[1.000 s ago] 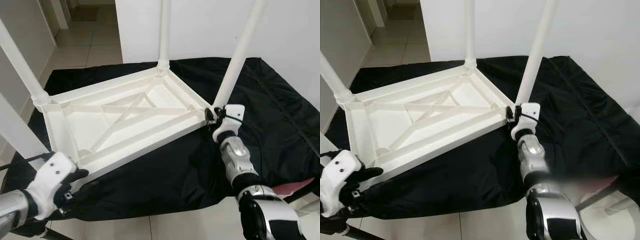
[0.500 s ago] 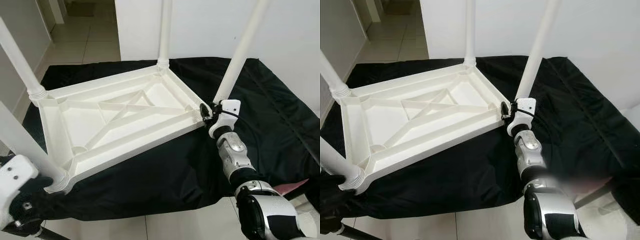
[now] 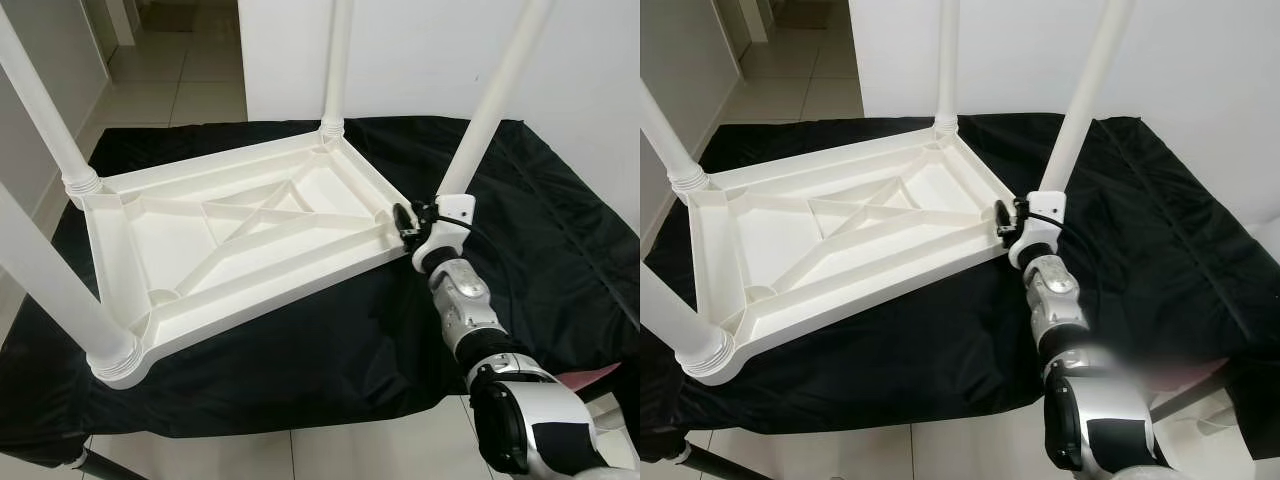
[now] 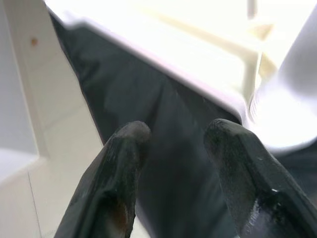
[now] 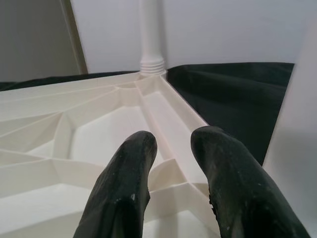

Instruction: Building children table

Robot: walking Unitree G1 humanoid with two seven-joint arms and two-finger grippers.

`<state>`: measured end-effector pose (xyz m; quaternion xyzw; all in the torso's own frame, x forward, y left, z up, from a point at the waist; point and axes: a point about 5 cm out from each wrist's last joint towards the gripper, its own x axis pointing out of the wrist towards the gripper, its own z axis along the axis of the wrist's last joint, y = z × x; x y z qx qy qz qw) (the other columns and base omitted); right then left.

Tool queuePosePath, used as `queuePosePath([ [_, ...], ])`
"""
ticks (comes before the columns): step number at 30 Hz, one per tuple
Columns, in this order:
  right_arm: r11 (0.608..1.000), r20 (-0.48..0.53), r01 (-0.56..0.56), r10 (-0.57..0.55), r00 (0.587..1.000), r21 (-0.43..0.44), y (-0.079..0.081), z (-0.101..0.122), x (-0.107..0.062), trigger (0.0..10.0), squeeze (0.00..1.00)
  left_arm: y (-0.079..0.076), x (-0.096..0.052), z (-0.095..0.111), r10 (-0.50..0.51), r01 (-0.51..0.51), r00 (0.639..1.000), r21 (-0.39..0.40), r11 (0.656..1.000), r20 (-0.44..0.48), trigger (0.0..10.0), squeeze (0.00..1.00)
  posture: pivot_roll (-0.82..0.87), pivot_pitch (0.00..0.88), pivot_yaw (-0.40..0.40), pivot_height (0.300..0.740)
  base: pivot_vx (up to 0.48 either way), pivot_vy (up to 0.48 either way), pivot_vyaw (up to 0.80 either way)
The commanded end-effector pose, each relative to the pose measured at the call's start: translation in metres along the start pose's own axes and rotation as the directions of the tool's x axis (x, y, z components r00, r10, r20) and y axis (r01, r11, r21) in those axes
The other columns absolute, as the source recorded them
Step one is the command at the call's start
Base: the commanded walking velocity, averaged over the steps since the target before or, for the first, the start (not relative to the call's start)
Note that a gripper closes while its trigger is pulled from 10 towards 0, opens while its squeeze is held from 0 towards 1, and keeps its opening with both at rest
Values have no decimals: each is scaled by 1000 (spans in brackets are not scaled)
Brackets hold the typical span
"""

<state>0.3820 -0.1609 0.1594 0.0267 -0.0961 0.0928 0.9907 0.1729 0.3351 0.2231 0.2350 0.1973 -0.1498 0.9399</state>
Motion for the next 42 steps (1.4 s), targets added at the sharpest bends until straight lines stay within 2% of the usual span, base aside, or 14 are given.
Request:
queuePosePath([
  [1,1000,-3,-3,3,1000,11,2,-3,-1,10000,0,16,8,5,246,-244,966,-41,969,82,10000,0,137,42,-35,740,0,0,0],
  [2,1000,-4,-4,4,1000,12,3,-4,-2,10000,0,22,12,10,309,-299,939,-88,950,149,10000,0,137,42,-35,740,0,0,0],
  [7,1000,-5,-5,5,1000,11,3,-5,-2,10000,0,28,18,15,368,-332,902,-183,925,225,10000,0,125,47,-33,740,0,0,0],
  [8,1000,-1,-1,1,1000,8,1,-4,-3,10000,0,18,30,21,339,-273,892,-240,931,298,10000,0,125,47,-33,740,0,0,0],
  [17,1000,11,20,-20,1000,-3,-8,-1,-5,10000,0,-10,53,20,219,-101,896,-305,947,385,10000,0,91,48,-20,740,0,0,0],
  [21,999,8,33,-33,999,-17,-14,-1,-7,10000,0,-30,64,15,124,25,896,-327,945,427,10000,0,82,50,-21,740,0,0,0],
  [23,999,4,44,-44,999,-31,-20,-1,-9,10000,0,-56,71,13,-11,174,893,-323,930,449,10000,0,76,50,-22,740,0,0,0],
  [24,999,4,44,-44,999,-31,-20,-1,-9,10000,0,-56,71,13,-11,174,893,-323,930,449,10000,0,76,50,-22,740,0,0,0],
  [26,998,3,52,-52,999,-41,-24,0,-10,10000,0,-76,77,14,-74,241,889,-323,915,452,10000,0,73,48,-23,740,0,0,0],
  [28,998,3,52,-52,999,-41,-24,0,-10,10000,0,-76,77,14,-74,241,889,-323,915,452,10000,0,73,48,-23,740,0,0,0],
  [32,995,0,86,-86,996,-53,-27,-5,-17,10000,0,-112,90,18,-150,346,865,-352,870,479,10000,0,66,46,-23,740,0,0,0],
  [34,994,-1,92,-93,996,-54,-27,-7,-18,10000,0,-118,91,19,-166,365,857,-348,863,487,10000,0,66,46,-23,740,0,0,0],
  [36,984,8,166,-166,986,-61,-29,-12,-25,10000,0,-150,97,23,-252,451,827,-325,831,503,10000,0,60,41,-18,740,0,0,0],
  [42,949,4,303,-304,953,-83,-36,-18,-33,10000,0,-167,100,31,-289,498,801,-316,807,524,10000,0,53,35,-10,740,0,0,0],
])
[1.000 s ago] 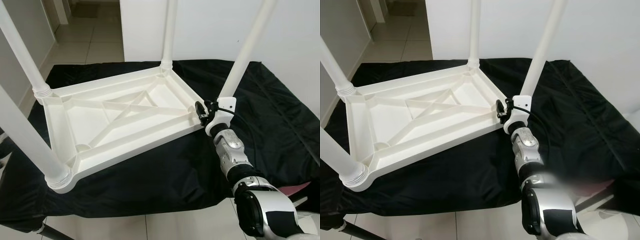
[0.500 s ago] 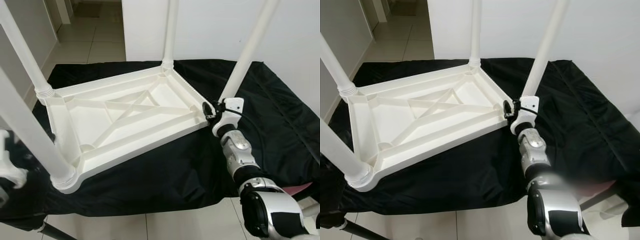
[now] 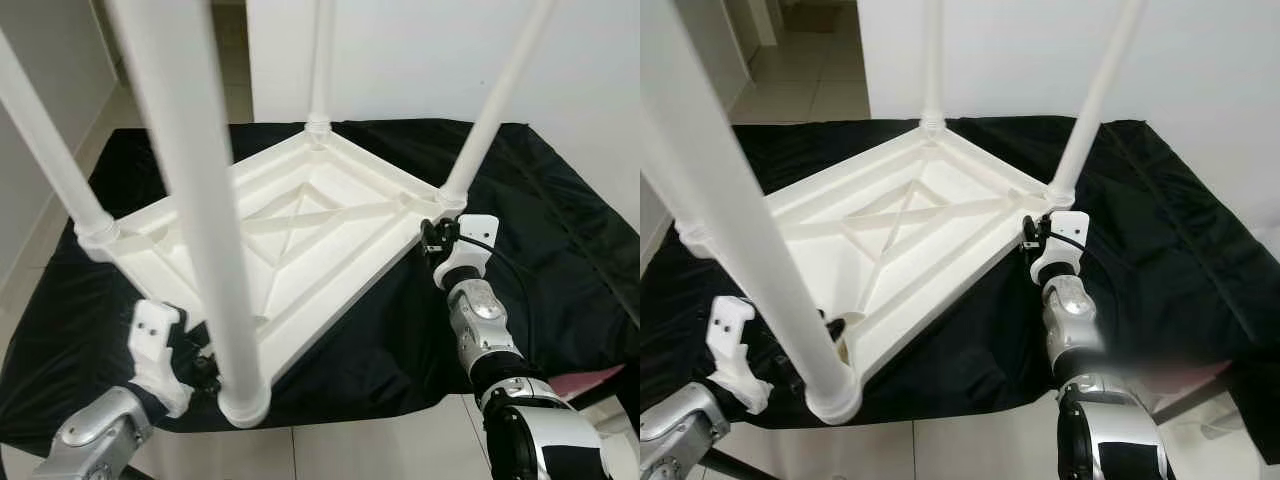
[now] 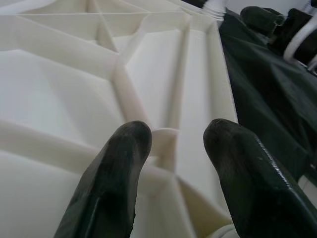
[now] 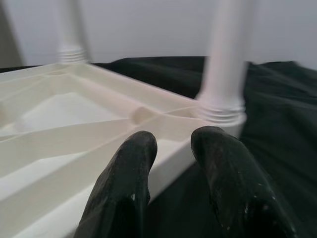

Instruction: Building children table

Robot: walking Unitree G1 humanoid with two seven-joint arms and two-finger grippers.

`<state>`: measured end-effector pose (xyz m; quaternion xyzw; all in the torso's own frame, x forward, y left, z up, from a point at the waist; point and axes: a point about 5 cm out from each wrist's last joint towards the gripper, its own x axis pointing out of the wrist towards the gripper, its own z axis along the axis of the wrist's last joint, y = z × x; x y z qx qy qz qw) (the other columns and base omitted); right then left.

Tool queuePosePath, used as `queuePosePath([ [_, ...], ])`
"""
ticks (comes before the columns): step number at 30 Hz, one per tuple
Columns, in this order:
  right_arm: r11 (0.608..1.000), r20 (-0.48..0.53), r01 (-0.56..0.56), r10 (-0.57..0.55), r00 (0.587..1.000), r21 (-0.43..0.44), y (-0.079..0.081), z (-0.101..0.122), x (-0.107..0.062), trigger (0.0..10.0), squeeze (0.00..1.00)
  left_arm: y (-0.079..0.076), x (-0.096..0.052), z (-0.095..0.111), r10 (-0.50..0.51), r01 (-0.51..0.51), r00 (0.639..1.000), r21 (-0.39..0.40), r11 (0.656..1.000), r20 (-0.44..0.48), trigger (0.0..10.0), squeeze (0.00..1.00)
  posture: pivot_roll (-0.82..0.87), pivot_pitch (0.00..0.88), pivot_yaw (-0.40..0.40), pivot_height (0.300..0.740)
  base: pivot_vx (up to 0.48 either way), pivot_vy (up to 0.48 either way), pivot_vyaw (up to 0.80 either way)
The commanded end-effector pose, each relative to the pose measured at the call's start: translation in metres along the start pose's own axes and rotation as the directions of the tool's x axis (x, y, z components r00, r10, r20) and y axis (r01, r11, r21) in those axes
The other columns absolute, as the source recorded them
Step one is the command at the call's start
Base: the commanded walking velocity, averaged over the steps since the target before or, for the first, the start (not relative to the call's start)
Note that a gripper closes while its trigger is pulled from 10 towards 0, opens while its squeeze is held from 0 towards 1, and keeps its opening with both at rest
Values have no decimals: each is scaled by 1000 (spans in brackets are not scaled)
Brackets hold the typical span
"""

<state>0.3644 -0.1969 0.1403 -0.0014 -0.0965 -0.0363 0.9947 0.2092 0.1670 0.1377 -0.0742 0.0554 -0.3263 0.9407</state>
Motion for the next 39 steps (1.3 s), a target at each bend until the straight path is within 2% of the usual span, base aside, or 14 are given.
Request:
queuePosePath([
  [1,992,-28,119,-120,992,-30,-9,-10,-8,10000,0,-11,6,2,-64,64,998,-3,998,11,10000,0,47,30,-1,740,0,0,0],
  [2,992,-28,119,-120,992,-30,-9,-10,-8,10000,0,-11,6,2,-64,64,998,-3,998,11,10000,0,47,30,-1,740,0,0,0],
  [4,977,-80,210,-213,974,-36,-14,-20,-13,10000,0,-19,9,2,-100,100,995,-21,995,8,10000,0,45,27,6,740,0,0,0],
  [6,967,-136,255,-252,958,4,-14,-28,-17,10000,0,-25,10,3,-137,137,991,-13,991,4,10000,0,45,27,6,740,0,0,0],
  [11,959,-193,284,-278,941,4,-15,-35,-18,10000,0,-33,12,7,-180,180,984,-8,984,8,10000,0,49,23,9,740,0,0,0],
  [16,967,-264,253,-240,934,15,-10,-39,-12,10000,0,-35,14,11,-202,202,979,-2,979,10,10000,0,46,26,22,740,0,0,0],
  [20,986,-294,165,-146,944,39,0,-37,-5,10000,0,-37,13,12,-208,208,978,-10,978,15,10000,0,51,34,21,740,0,0,0],
  [23,996,-310,60,-38,950,62,16,-31,4,10000,0,-40,15,15,-210,210,978,-2,978,22,10000,0,60,36,14,740,0,0,0],
  [27,999,-300,-5,19,954,46,27,-25,10,10000,0,-42,18,18,-208,208,977,2,978,37,10000,0,63,36,9,740,0,0,0],
  [31,992,-296,-106,120,948,63,43,-19,15,10000,0,-44,22,21,-205,206,977,1,979,54,10000,0,65,35,9,740,0,0,0],
  [33,979,-293,-196,205,934,61,57,-16,17,10000,0,-47,24,23,-215,215,975,-3,977,64,10000,0,66,34,10,740,0,0,0],
  [34,979,-293,-196,205,934,61,57,-16,17,10000,0,-47,24,23,-215,215,975,-3,977,64,10000,0,66,34,10,740,0,0,0],
  [36,963,-288,-258,268,919,71,68,-12,18,10000,0,-49,27,25,-223,224,972,-8,975,74,10000,0,63,34,15,740,0,0,0],
  [39,960,-285,-270,281,917,77,73,-10,20,10000,0,-50,28,27,-225,227,971,-10,974,81,10000,0,61,36,21,740,0,0,0],
])
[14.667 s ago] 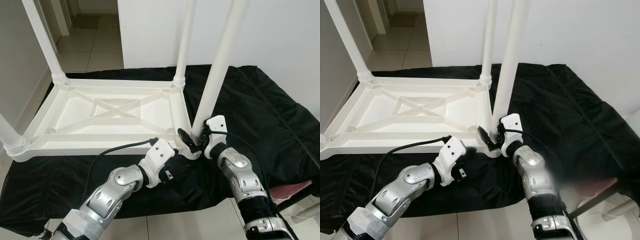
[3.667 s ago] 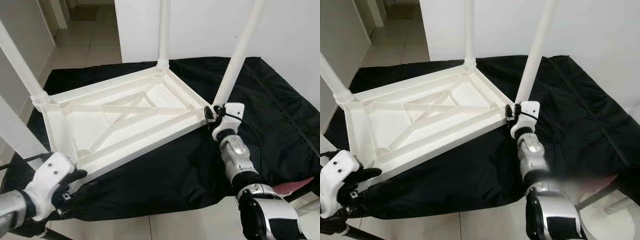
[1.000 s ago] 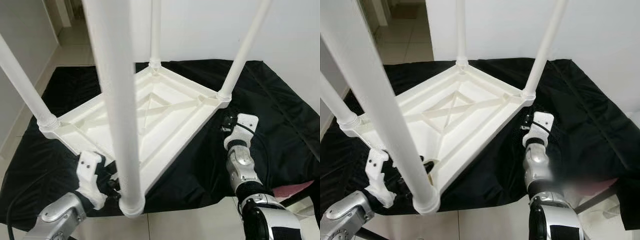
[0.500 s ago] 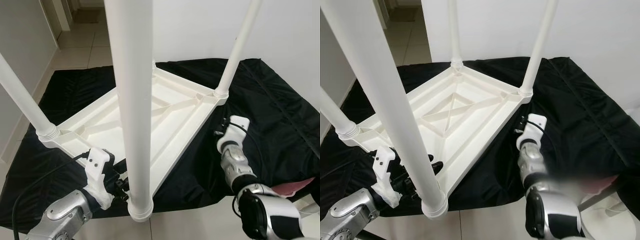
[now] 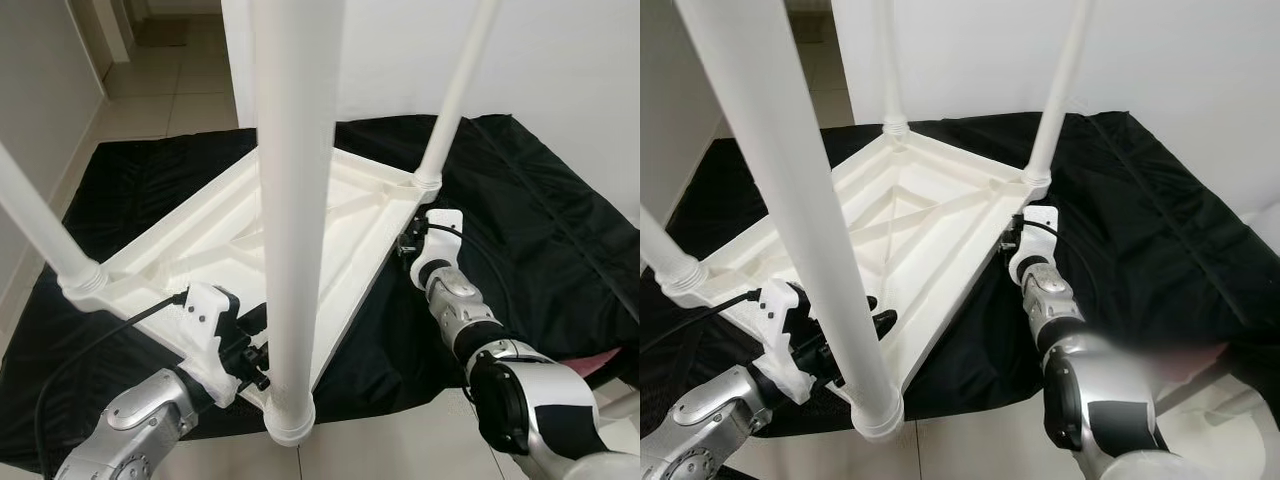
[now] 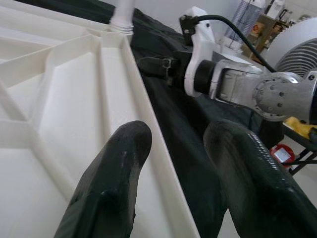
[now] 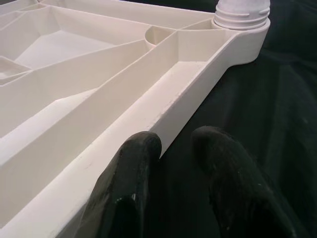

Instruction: Building children table

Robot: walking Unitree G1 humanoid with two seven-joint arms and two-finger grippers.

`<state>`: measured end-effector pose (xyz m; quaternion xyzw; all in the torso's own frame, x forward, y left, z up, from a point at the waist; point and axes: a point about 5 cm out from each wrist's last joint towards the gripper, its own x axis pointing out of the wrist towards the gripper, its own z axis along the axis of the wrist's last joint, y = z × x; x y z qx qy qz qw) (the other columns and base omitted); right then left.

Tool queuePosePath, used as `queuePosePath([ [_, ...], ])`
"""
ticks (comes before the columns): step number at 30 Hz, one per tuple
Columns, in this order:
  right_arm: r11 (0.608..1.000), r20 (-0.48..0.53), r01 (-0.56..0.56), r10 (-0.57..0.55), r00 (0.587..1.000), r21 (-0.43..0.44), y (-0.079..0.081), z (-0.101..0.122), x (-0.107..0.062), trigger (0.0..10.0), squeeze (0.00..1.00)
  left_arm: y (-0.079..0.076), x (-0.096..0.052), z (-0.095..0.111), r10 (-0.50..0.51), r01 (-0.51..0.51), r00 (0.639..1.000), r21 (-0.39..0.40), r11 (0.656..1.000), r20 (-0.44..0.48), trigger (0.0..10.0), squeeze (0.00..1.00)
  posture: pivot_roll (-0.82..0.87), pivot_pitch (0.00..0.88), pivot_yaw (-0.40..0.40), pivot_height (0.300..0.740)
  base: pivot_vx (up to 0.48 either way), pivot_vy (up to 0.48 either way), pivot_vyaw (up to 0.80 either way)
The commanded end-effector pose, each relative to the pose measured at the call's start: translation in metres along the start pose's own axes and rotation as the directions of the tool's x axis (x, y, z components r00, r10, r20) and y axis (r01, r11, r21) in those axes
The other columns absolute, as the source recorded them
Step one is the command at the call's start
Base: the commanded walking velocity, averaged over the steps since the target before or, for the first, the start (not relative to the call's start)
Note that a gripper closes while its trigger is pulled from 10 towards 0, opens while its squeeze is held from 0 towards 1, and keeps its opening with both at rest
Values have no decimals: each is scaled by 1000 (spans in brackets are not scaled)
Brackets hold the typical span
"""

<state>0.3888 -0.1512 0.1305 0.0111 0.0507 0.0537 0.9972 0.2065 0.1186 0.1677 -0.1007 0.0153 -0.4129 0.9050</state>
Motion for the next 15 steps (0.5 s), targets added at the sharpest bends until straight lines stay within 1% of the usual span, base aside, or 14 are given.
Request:
queuePosePath([
  [1,995,-6,-101,101,995,-5,26,5,5,10000,0,-6,5,4,-34,34,999,-1,999,8,10000,0,61,36,21,740,0,0,0],
  [4,997,9,-79,79,997,-16,29,7,6,10000,0,-8,7,6,-42,42,999,-3,999,17,10000,0,64,40,23,740,0,0,0],
  [7,998,22,-63,63,998,0,29,7,5,10000,0,-9,8,6,-42,42,999,-3,999,17,10000,0,64,40,23,740,0,0,0],
  [12,999,60,-37,37,998,2,25,3,2,10000,0,-6,7,4,-26,26,1000,10,1000,3,10000,0,72,51,18,740,0,0,0],
  [13,1000,85,-19,19,996,8,20,2,-1,10000,0,-4,6,3,-15,15,1000,20,1000,-5,10000,0,73,56,14,740,0,0,0],
  [15,999,148,37,-40,988,25,5,0,-8,10000,0,6,1,1,10,-8,999,58,998,-31,10000,0,71,59,14,740,0,0,0],
])
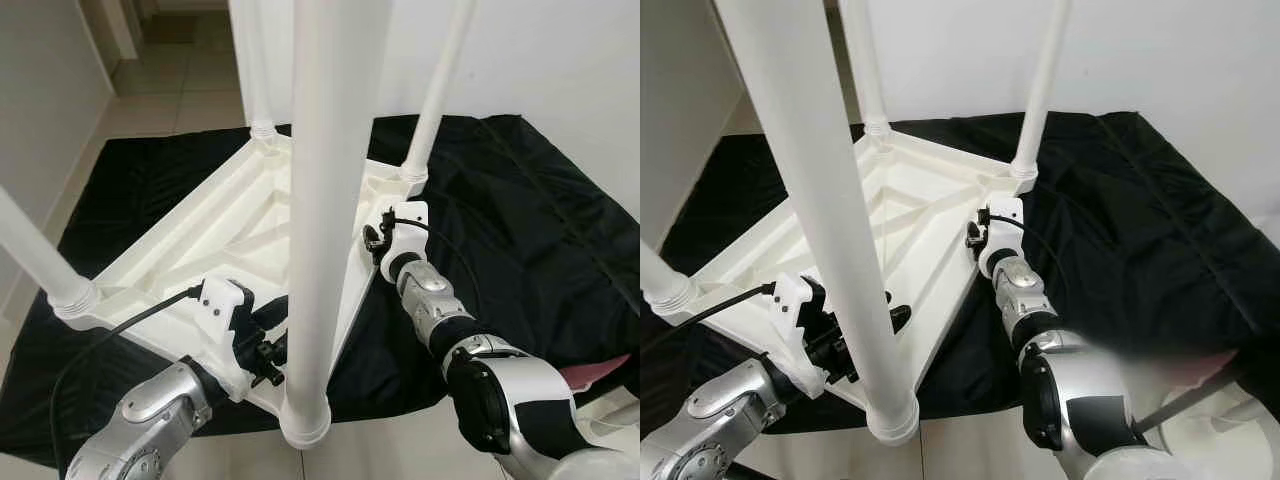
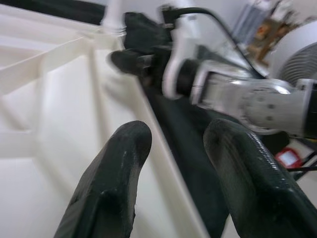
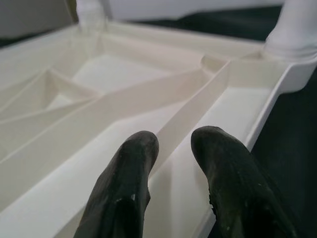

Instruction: Building children table

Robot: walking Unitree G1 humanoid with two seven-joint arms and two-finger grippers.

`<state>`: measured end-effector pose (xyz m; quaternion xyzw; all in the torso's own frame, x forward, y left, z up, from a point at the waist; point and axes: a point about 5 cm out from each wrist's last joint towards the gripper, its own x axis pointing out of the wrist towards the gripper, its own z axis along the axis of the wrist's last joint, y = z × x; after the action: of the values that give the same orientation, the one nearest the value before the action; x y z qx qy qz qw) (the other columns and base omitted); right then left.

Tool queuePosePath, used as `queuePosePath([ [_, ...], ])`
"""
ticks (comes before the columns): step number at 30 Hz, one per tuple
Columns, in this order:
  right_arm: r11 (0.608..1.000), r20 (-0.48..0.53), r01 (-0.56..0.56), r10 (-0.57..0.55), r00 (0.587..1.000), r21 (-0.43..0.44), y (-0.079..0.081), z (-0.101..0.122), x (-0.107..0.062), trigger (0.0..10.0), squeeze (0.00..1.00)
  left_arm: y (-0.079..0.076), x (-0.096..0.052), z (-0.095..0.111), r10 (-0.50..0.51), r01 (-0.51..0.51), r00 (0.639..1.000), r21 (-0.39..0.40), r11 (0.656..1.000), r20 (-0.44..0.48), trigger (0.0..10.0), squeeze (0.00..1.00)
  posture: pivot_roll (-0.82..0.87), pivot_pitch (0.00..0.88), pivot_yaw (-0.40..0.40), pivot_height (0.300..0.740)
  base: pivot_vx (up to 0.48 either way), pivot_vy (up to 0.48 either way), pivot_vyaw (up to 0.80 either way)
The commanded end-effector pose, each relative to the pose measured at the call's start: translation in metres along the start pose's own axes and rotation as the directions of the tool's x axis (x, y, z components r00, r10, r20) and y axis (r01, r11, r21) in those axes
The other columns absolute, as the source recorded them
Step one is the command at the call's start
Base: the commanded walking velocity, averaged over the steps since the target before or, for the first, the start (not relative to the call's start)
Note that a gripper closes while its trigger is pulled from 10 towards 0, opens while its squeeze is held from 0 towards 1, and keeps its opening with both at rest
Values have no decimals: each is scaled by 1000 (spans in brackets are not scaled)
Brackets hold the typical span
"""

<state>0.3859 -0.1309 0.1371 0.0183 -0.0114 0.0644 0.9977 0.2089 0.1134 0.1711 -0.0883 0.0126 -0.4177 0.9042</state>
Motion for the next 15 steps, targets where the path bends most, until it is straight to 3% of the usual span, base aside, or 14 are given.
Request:
queuePosePath([
  [1,998,25,63,-63,998,13,-16,-5,-7,10000,0,8,-5,-2,19,-18,999,33,999,-26,10000,0,71,59,14,740,0,0,0],
  [6,982,120,186,-187,975,16,-50,-6,-25,10000,0,30,-11,2,59,-54,997,103,993,-47,10000,0,54,62,24,740,0,0,0],
  [9,979,147,204,-203,968,9,-56,-4,-30,10000,0,34,-12,4,53,-47,997,109,993,-50,10000,0,37,60,36,740,0,0,0],
  [10,973,191,231,-227,955,-1,-65,0,-37,10000,0,38,-14,4,34,-25,997,118,993,-74,10000,0,26,58,39,740,0,0,0],
  [15,968,232,250,-240,943,-13,-71,4,-45,10000,0,43,-17,2,21,-8,994,126,992,-104,10000,0,18,57,41,740,0,0,0],
])
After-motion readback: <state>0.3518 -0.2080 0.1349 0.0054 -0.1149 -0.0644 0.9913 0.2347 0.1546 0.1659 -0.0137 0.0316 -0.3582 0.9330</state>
